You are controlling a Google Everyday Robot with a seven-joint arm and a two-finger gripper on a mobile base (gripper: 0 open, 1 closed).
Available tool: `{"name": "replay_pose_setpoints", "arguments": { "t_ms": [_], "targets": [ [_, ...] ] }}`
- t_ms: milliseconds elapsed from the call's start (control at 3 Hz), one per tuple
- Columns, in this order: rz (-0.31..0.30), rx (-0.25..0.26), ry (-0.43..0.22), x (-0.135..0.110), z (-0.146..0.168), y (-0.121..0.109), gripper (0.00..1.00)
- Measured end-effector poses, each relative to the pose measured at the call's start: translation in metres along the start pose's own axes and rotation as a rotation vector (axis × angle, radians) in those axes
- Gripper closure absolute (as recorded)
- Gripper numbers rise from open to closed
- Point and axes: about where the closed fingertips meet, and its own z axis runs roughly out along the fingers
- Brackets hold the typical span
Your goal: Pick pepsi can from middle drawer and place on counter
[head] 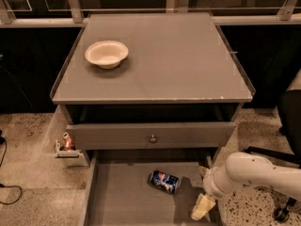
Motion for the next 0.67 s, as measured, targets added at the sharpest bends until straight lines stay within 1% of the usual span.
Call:
{"name": "replay_pose_setpoints", "arguments": {
  "t_ms": [333,667],
  "targets": [
    [0.058,0.053,-0.086,-0.005,0.040,-0.015,0.00],
    [0.079,0.090,-0.150,-0.015,0.065,-0.023,0.00]
  ]
}}
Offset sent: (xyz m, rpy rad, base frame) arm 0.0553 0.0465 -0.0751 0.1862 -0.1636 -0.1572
